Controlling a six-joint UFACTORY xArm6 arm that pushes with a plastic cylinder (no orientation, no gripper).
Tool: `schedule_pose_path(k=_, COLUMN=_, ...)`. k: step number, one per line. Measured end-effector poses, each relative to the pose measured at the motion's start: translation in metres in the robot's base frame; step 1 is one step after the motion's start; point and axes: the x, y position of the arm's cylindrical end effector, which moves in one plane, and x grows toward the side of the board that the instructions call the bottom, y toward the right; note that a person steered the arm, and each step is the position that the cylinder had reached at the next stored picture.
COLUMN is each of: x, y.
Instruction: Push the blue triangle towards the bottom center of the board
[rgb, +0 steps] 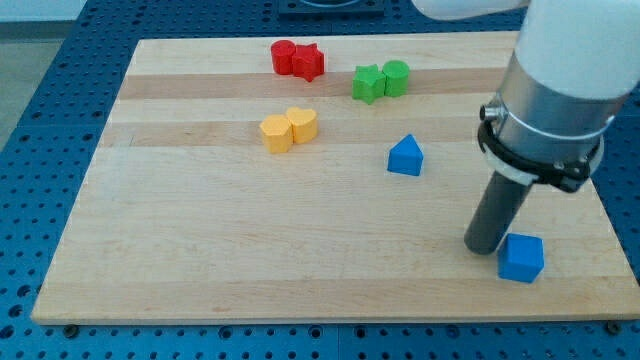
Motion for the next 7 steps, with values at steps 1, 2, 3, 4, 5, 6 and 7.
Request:
schedule_pose_path(k=1, x=-0.036, y=-0.002)
schedule_pose_path(k=2, x=-0.078, y=-0.003)
schedule_pose_path(k=3, x=-0.115, y=-0.005)
schedule_pose_path(k=4, x=-0.141, y=-0.032)
schedule_pose_path(k=5, x=-0.144, y=-0.068)
schedule_pose_path(k=6, x=-0.143, y=-0.073)
schedule_pose_path(k=7, x=-0.141, y=-0.071)
